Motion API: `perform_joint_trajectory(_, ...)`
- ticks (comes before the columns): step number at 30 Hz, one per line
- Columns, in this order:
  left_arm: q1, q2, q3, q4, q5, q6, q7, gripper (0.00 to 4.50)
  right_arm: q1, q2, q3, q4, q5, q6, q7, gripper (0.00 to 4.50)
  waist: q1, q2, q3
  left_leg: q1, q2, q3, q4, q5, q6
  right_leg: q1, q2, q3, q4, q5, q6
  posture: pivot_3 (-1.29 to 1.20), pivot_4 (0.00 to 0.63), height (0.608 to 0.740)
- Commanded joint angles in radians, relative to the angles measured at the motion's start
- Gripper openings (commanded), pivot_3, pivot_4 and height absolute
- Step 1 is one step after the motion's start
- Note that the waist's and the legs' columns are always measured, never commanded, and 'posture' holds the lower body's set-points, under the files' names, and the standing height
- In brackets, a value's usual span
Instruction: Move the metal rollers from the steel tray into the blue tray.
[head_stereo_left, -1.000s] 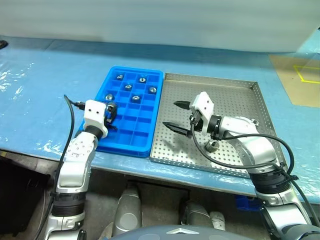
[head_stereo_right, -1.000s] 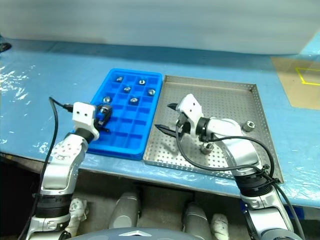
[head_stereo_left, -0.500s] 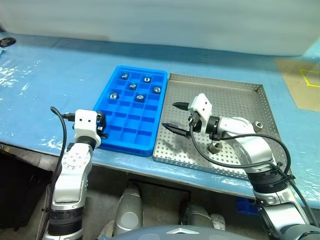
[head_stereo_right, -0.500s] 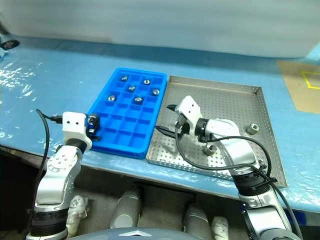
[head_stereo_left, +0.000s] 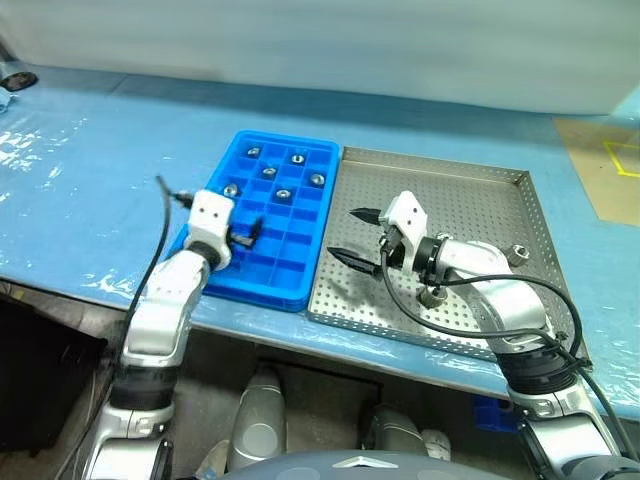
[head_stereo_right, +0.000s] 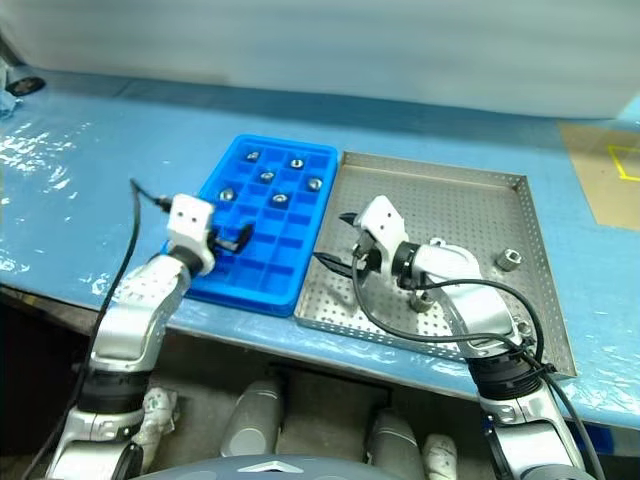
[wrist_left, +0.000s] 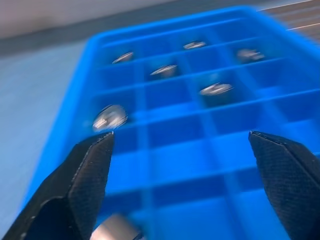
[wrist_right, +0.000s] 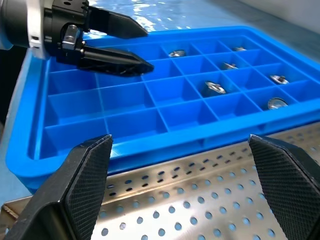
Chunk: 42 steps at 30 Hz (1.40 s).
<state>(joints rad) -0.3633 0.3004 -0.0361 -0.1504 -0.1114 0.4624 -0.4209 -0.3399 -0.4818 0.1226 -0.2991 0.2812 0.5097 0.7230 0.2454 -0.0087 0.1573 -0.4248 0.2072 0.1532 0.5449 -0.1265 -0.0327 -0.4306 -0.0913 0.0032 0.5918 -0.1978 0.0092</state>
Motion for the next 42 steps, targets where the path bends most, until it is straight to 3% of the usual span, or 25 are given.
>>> perform_joint_trajectory(1, -0.120, -0.048, -0.036, 0.060, -0.078, -0.011, -0.097, 4.46, 0.042, -0.019, -0.080, -0.101, 0.029, 0.033, -0.045, 4.50, -0.012, 0.000, 0.000, 0.000, 0.000, 0.000, 0.001, 0.000, 0.000, 0.000, 0.000, 0.000, 0.000, 0.000, 0.000, 0.19, 0.150, 0.740)
perform_joint_trajectory(4, -0.240, -0.108, -0.052, 0.181, -0.116, -0.020, -0.154, 4.46, 0.089, -0.017, -0.131, -0.160, 0.037, 0.072, -0.097, 4.50, -0.037, 0.000, 0.000, 0.000, 0.000, 0.001, 0.001, 0.002, -0.003, 0.000, 0.000, 0.000, 0.001, 0.000, 0.000, 0.11, 0.150, 0.740)
perform_joint_trajectory(11, -0.474, -0.136, -0.156, 0.589, -0.033, -0.190, -0.327, 4.46, 0.218, -0.012, -0.241, -0.312, 0.071, 0.193, -0.214, 4.50, -0.103, 0.001, -0.001, 0.003, -0.001, 0.002, 0.000, 0.003, -0.005, 0.000, 0.001, 0.000, 0.001, 0.000, 0.000, -0.02, 0.150, 0.740)
perform_joint_trajectory(21, -0.703, -0.203, -0.183, 1.040, 0.030, -0.375, -0.497, 4.46, 0.324, 0.003, -0.289, -0.417, 0.094, 0.256, -0.304, 4.50, -0.128, 0.001, -0.001, 0.005, -0.001, 0.002, -0.001, 0.003, -0.004, 0.003, 0.000, 0.000, 0.000, 0.000, 0.000, -0.11, 0.150, 0.740)
perform_joint_trajectory(30, -0.820, -0.234, -0.192, 1.235, 0.098, -0.438, -0.557, 4.46, 0.362, 0.013, -0.286, -0.439, 0.090, 0.250, -0.335, 4.50, -0.146, 0.001, -0.001, 0.006, -0.001, 0.002, 0.000, 0.002, -0.002, 0.005, -0.001, 0.000, -0.002, 0.000, 0.000, -0.15, 0.150, 0.740)
perform_joint_trajectory(42, -0.874, -0.286, -0.207, 1.356, 0.217, -0.512, -0.490, 4.46, 0.400, 0.033, -0.278, -0.466, 0.088, 0.242, -0.370, 4.50, -0.153, 0.001, -0.001, 0.007, -0.001, 0.002, 0.000, 0.000, 0.000, 0.006, -0.001, 0.000, -0.002, 0.000, 0.000, -0.18, 0.150, 0.740)
